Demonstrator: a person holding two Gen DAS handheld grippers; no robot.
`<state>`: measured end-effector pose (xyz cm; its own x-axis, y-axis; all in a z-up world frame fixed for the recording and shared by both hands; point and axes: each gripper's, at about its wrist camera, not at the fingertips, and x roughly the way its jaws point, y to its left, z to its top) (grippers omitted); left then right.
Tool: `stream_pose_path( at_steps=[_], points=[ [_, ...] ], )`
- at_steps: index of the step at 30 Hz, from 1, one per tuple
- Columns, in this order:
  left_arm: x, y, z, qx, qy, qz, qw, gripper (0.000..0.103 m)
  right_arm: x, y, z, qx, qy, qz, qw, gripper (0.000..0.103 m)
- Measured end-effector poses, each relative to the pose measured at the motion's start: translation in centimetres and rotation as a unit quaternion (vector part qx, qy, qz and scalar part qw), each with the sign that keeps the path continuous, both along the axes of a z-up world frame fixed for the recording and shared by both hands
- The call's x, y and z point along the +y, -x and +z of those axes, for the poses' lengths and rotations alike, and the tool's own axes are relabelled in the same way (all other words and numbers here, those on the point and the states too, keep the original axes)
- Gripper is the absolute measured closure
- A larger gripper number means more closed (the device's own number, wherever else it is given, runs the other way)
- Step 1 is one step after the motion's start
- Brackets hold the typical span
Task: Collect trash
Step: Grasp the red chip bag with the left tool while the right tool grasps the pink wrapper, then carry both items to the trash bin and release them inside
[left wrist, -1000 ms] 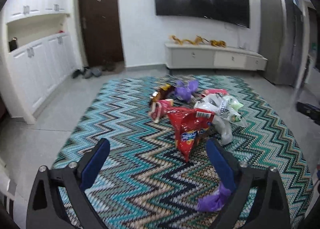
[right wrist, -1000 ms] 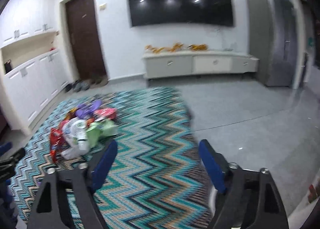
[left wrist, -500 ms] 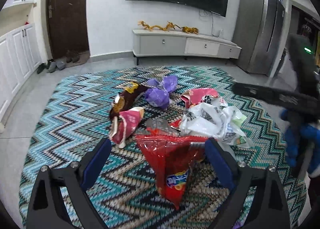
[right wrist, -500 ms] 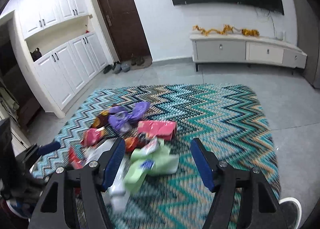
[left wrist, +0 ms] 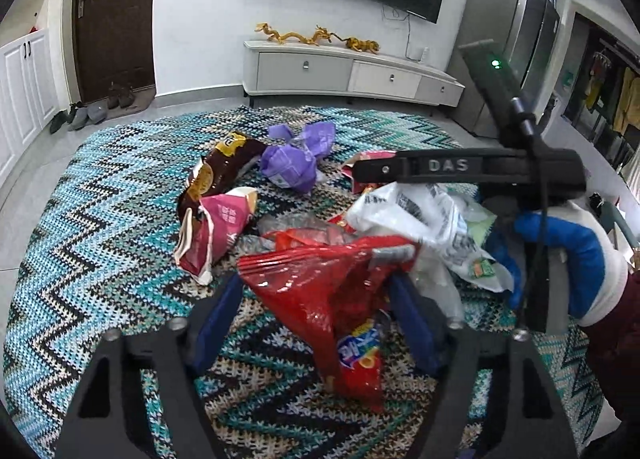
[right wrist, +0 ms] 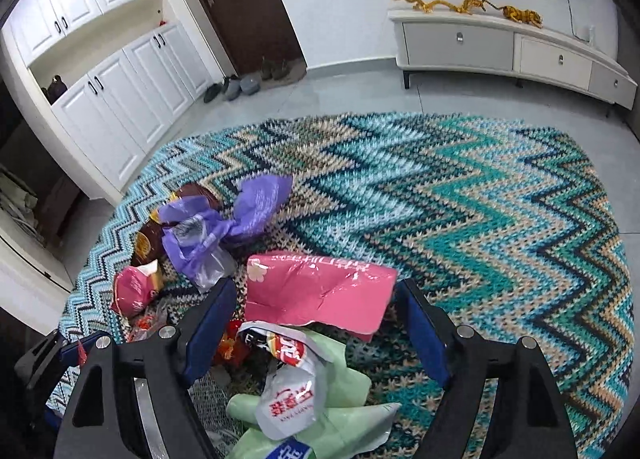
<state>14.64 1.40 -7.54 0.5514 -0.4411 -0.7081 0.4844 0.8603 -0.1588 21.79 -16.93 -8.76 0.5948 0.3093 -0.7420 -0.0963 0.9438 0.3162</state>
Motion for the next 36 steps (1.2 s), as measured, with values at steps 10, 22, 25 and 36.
stream_pose_path(
  at_steps=[10, 22, 25, 36],
  points=[
    [0.8, 2.6, 1.1, -0.004, 0.006, 0.004, 1.0, 0.071, -3.0, 4.8, 3.4, -0.061, -0.046, -0.018, 0.997, 0.04],
    [2.2, 7.0, 6.2, -0.054, 0.024, 0.035, 0.9976, 0.086, -6.1, 13.5, 8.0, -0.117, -0.08, -0.047, 0.989, 0.04],
    [0.3, 7.9, 7.2, -0.062, 0.026, 0.018, 0.9976, 0.086, -8.2, 16.2, 8.1, -0.127, -0.083, -0.07, 0.986, 0.04],
    [-16.7, 11.5, 7.8, -0.049, 0.025, -0.149, 0.9874, 0.086, -21.4, 27.2, 4.8, -0.1, -0.032, -0.236, 0.966, 0.039]
  ],
)
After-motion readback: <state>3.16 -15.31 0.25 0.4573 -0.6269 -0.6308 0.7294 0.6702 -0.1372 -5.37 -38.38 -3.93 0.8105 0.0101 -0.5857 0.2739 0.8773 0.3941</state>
